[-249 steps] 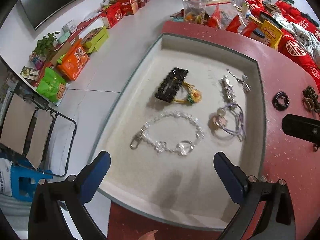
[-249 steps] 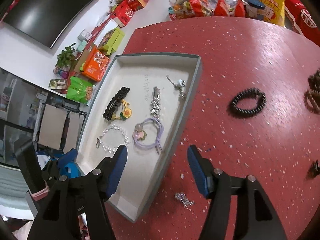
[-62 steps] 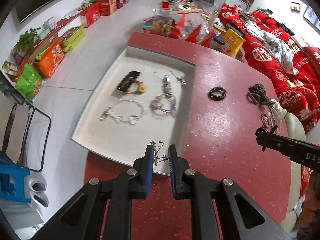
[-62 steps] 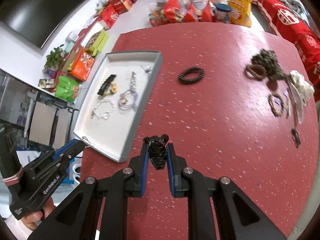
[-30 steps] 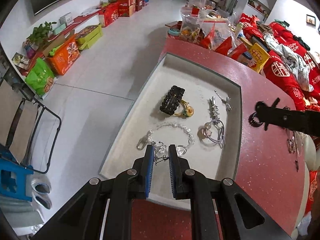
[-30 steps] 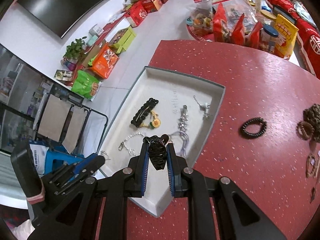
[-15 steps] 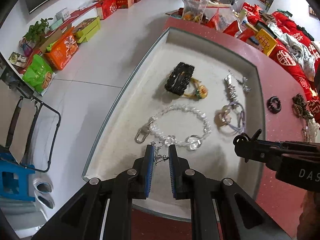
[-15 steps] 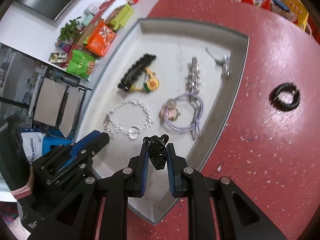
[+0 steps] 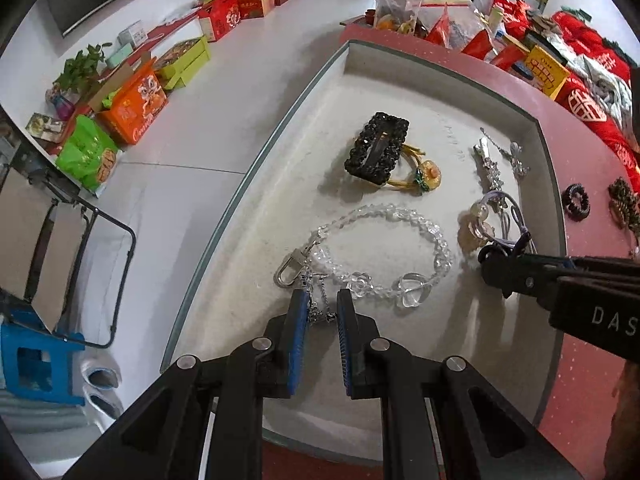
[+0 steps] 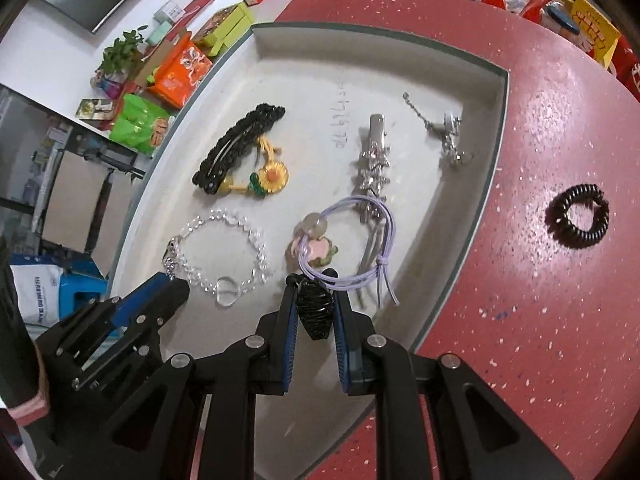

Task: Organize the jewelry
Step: 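Open both grippers to release the claw clip and silver charm into the tray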

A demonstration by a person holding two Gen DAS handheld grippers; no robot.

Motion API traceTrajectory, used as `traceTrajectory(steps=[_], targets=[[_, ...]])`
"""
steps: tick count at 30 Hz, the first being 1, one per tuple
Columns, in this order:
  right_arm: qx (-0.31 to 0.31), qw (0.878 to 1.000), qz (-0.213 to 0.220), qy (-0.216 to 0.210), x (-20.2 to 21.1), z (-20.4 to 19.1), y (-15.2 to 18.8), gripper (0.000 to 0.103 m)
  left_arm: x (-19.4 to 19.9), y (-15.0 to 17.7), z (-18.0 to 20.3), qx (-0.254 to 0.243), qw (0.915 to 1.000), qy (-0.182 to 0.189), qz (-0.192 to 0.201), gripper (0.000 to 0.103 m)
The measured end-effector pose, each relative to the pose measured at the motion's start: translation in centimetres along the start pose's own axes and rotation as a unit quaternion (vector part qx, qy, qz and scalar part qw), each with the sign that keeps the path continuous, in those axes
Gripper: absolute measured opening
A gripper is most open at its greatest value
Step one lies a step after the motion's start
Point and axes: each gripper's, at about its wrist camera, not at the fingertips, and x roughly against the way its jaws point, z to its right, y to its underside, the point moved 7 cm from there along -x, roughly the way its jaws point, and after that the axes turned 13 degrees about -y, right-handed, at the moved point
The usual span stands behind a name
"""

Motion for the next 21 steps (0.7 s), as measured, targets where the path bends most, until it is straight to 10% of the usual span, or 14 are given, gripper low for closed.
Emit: traceTrajectory(steps=[15,21], targets=[[-0.003,1.0,-0.003,-0.003,-0.03,0.1,0.54,0.02,0.39,0.23,0.16,-0.013,0.9996,-0.022,-0.011,0.017],[-0.008,1.0,-0.005,-0.014,0.07,-0.08,0.83,0.036,0.45,0.24,0.18,-0.013,0.9996,-0.022,-0.014,0.017]])
